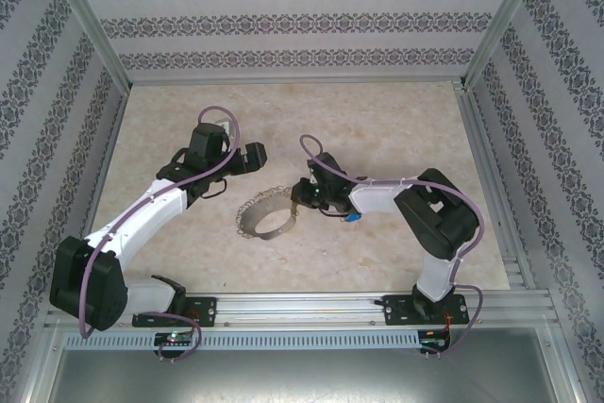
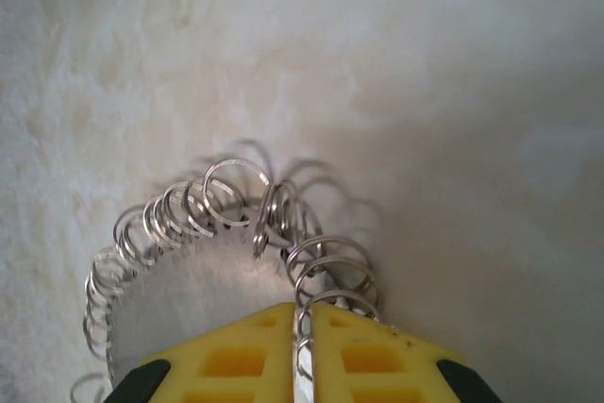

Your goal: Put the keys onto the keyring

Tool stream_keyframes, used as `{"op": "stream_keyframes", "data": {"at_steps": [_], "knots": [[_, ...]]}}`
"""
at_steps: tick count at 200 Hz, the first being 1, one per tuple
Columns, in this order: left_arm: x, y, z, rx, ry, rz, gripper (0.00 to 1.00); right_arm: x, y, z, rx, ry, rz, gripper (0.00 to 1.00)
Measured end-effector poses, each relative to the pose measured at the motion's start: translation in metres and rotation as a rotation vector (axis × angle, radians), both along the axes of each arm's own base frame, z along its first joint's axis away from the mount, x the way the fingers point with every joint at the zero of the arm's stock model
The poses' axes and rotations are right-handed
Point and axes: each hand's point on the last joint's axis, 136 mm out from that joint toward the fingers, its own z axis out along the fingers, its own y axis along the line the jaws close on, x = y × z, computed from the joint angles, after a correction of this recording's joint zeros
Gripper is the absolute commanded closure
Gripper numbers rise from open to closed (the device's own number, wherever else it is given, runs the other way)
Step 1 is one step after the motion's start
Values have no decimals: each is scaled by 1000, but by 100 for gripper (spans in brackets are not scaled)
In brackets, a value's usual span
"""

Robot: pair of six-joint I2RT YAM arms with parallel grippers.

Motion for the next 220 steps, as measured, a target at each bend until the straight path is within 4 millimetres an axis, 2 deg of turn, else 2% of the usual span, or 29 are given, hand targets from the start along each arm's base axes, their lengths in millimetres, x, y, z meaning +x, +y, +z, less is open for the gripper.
{"op": "stream_keyframes", "data": {"at_steps": [14,41,57,80,109,122,137,161,180,203,220], "knots": [[-2,-1,-2,2,2,-8,0,11,1,1,10,-9,-8,81],[-8,-6,-6,-1,13,-35,0,21,0,7,38,-26,-2,54],[-12,-14,-5,-10,15,-72,0,20,-3,16,50,-40,4,44],[-23,-27,-3,-29,28,-140,1,7,-14,47,67,-99,13,33],[-37,-44,-5,-58,58,-207,1,-4,-30,90,73,-223,22,14],[-42,-52,-5,-75,71,-229,1,-8,-39,96,44,-264,20,13],[-46,-57,-5,-94,82,-235,1,-13,-48,93,5,-287,30,16],[-48,-59,-6,-121,103,-220,1,-28,-59,72,-54,-264,69,22],[-49,-62,-7,-150,124,-207,1,-41,-66,53,-82,-228,81,23],[-51,-70,-9,-198,160,-181,2,-54,-77,45,-106,-216,69,20],[-56,-75,-18,-232,207,-143,3,-54,-83,50,-117,-236,45,12]]}}
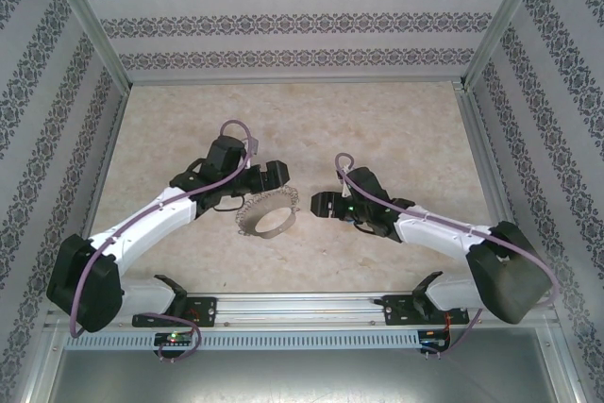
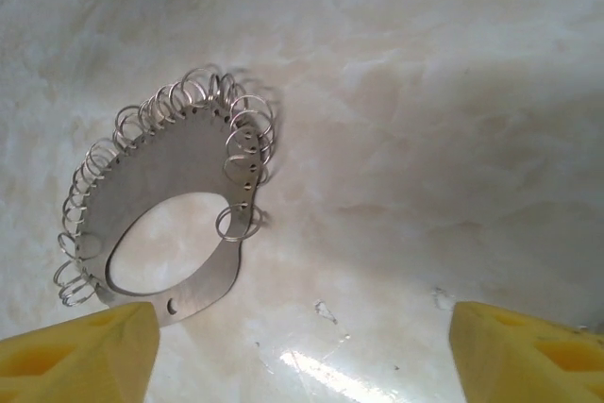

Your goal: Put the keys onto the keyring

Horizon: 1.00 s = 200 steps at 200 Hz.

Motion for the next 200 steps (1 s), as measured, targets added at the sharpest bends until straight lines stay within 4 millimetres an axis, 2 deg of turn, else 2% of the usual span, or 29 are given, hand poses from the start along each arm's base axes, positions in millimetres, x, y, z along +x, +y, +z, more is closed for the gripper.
{"op": "stream_keyframes", "data": {"at_steps": [9,48,83,124,153,200], "knots": [[-4,-2,-7,-6,32,29,4,2,-3,3,-7,-17,-12,2],[-27,-2,-42,-16,181,182,13,10,-19,1,-77,-44,-73,2],[-32,-5,-46,-62,253,327,38,28,-36,11,-129,-91,-145,2],[-37,-13,-49,-114,334,444,41,46,-53,18,-103,-116,-184,4],[-35,-23,-59,-129,400,501,49,49,-48,10,-91,-90,-151,15],[-31,-38,-94,-83,505,550,68,50,-31,0,-47,-63,-81,23]]}}
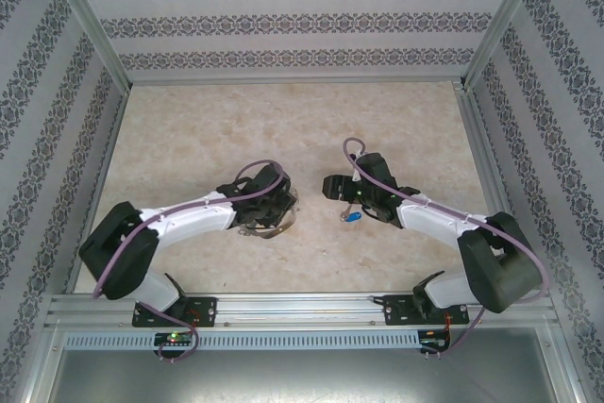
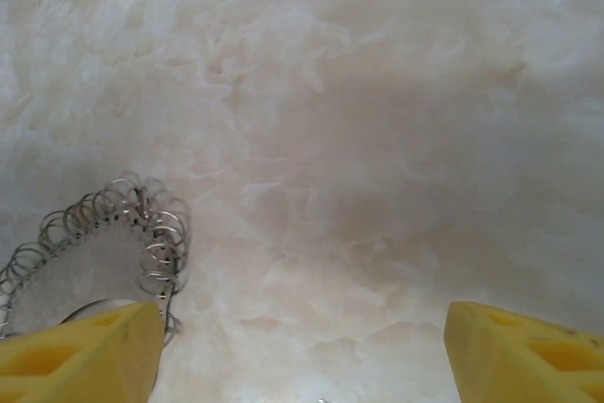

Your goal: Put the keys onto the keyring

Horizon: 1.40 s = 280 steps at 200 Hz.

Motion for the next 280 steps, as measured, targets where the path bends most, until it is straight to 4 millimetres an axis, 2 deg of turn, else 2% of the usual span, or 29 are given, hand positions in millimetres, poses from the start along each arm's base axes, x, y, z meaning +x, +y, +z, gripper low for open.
{"op": "stream_keyframes", "data": {"at_steps": [21,38,72,114,280], "knots": [[2,-5,-13,12,39,-1,69,0,9,5,23,-18,26,24],[5,-10,-17,12,50,-1,69,-2,15,7,37,-33,45,24],[8,-14,-18,8,54,0,71,-6,18,5,43,-35,60,24],[7,-15,-29,16,81,1,73,-8,19,5,44,-38,66,24],[16,-19,-29,2,67,11,76,-15,20,10,58,-62,79,23]]}}
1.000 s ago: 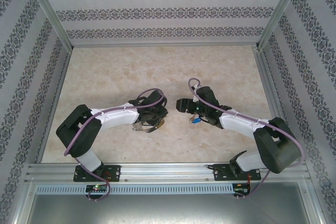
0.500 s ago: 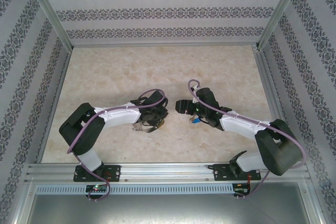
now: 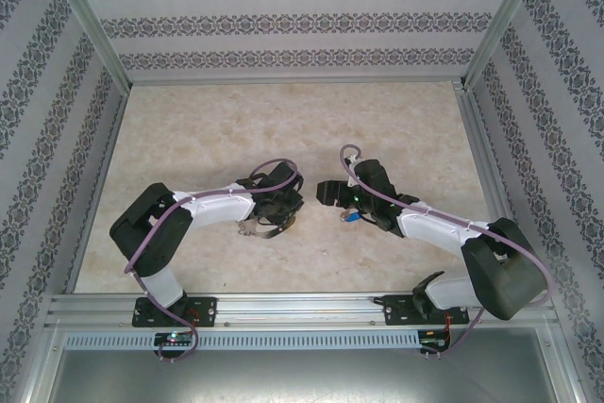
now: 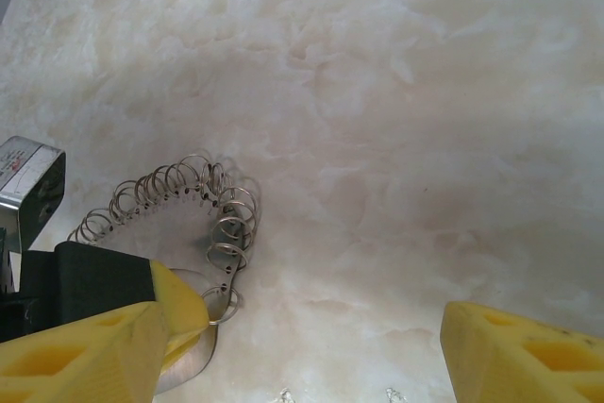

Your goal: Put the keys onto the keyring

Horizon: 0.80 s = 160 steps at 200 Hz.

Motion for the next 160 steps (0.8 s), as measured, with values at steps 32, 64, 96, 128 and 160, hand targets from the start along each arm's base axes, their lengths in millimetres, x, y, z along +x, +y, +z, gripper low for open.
{"op": "stream_keyframes", "data": {"at_steps": [32,64,96,128,160], "knots": [[1,1,0,-1,0,5,76,0,0,0,0,-1,0,23],[2,2,0,0,1,7,76,0,0,0,1,-1,0,23],[1,2,-2,4,5,7,76,0,0,1,2,-4,0,23],[1,2,-3,4,5,7,78,1,0,1,3,-4,0,23],[1,3,-5,9,11,7,80,1,0,1,3,-4,0,23]]}}
